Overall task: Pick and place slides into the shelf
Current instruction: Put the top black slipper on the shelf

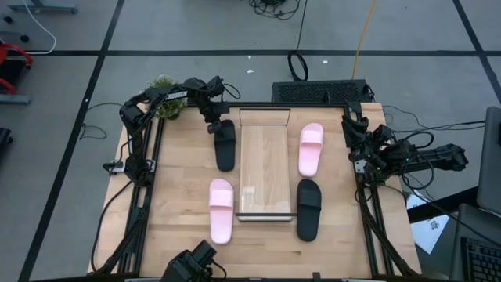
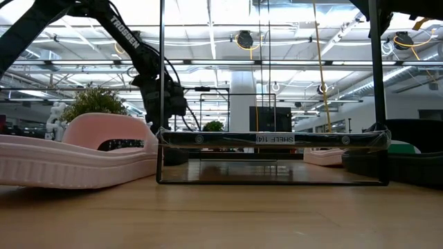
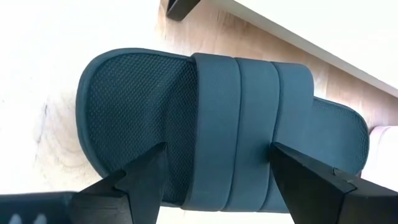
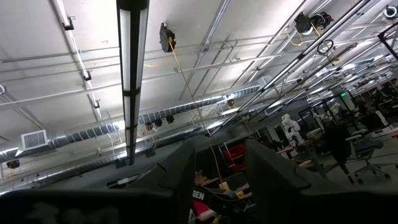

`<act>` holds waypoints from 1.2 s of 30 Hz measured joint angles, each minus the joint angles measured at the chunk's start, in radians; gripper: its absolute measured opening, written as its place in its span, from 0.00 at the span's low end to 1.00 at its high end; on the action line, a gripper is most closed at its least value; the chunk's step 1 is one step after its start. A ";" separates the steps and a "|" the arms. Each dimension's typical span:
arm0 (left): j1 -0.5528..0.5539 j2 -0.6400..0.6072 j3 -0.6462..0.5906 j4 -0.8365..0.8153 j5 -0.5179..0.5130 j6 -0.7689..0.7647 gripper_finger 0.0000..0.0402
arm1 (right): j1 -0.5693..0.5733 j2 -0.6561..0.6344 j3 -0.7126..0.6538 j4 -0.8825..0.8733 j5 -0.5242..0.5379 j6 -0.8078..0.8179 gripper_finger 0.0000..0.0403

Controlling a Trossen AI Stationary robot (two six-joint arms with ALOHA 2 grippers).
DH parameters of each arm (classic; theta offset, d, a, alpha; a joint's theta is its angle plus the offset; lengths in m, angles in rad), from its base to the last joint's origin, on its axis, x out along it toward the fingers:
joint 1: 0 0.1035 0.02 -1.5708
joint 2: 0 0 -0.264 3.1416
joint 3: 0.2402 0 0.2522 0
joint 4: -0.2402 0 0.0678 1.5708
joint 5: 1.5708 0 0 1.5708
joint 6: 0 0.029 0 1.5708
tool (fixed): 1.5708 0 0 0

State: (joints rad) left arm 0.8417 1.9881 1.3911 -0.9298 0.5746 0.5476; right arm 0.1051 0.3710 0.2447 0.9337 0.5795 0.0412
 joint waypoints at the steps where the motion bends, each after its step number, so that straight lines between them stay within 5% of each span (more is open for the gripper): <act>1: 0.000 0.000 0.000 0.000 0.001 0.000 0.68 | 0.000 0.000 0.000 0.000 0.000 0.000 0.32; 36: 0.001 0.000 -0.001 -0.011 0.072 -0.034 0.67 | 0.000 0.000 0.000 -0.004 0.000 0.000 0.32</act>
State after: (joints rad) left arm 0.8425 1.9881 1.3903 -0.9411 0.6469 0.5134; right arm 0.1051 0.3706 0.2447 0.9298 0.5797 0.0414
